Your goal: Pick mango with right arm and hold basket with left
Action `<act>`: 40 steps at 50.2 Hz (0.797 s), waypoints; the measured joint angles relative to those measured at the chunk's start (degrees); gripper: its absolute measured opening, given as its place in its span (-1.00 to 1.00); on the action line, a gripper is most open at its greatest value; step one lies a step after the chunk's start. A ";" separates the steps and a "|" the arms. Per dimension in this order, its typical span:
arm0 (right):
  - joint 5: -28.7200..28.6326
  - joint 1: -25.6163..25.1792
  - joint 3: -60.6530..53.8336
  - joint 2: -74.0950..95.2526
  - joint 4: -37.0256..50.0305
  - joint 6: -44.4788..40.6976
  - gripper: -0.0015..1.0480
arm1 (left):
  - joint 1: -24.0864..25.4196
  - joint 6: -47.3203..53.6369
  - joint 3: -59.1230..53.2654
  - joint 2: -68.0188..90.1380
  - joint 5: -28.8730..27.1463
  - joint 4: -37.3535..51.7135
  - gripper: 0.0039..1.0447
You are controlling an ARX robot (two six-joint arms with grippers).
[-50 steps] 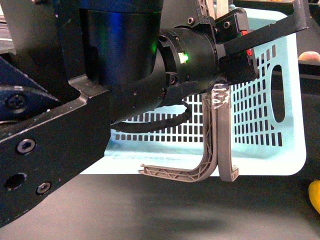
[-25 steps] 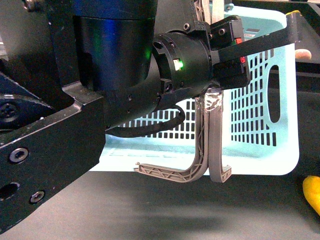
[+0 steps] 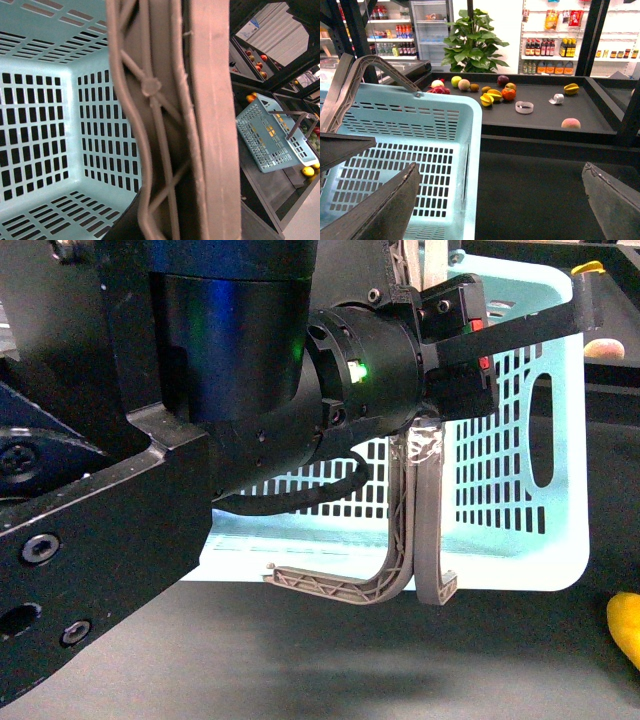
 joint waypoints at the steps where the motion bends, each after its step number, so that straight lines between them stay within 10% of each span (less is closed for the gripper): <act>1: 0.00 0.00 0.00 0.00 0.00 0.00 0.85 | 0.00 -0.02 0.00 0.00 0.02 0.00 -0.70; 22: 9.66 -0.98 1.99 11.13 -3.63 -2.93 0.85 | 0.00 -0.02 0.00 0.00 -0.07 0.00 -0.70; 40: -4.59 -16.83 2.60 71.93 42.18 -11.23 0.85 | 0.02 0.00 0.00 0.00 -0.02 0.00 -0.70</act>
